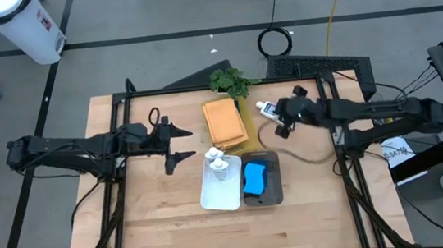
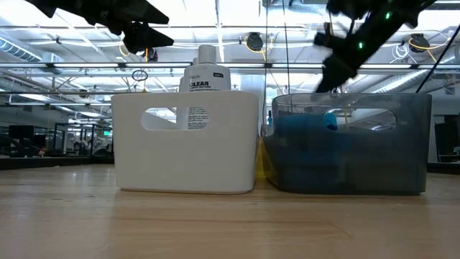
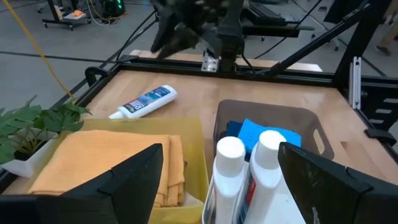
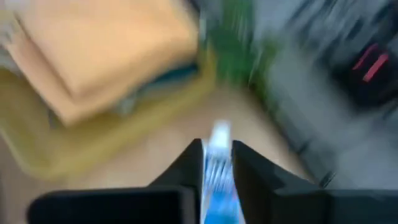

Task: Pick & Place Kitchen Items
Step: Put the plastic restorer bottle into the white bin

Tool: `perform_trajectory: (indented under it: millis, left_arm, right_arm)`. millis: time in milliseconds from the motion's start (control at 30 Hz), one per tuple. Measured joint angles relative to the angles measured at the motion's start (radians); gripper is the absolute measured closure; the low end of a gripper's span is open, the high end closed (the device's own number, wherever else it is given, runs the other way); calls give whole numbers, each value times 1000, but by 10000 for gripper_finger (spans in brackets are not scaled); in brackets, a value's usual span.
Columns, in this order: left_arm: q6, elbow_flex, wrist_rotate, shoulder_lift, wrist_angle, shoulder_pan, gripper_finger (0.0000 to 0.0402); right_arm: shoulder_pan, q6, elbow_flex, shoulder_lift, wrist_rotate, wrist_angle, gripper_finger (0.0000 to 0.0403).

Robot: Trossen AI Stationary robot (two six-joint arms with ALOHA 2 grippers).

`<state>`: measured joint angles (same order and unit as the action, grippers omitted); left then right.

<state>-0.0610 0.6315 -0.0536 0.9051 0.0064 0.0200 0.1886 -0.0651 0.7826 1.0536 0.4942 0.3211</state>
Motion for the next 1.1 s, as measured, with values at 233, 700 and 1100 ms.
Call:
perform_trajectory:
  millis: [233, 700, 1100]
  left_arm:
    - [3, 0, 0, 38, 27, 0, 78]
    - [13, 0, 0, 79, 30, 1, 78]
    - [10, 0, 0, 79, 22, 1, 78]
  right_arm:
    - [284, 106, -48, 75, -370, 139, 228]
    - [382, -10, -137, 353, -334, -106, 15]
    - [396, 17, -134, 427, -375, -87, 117]
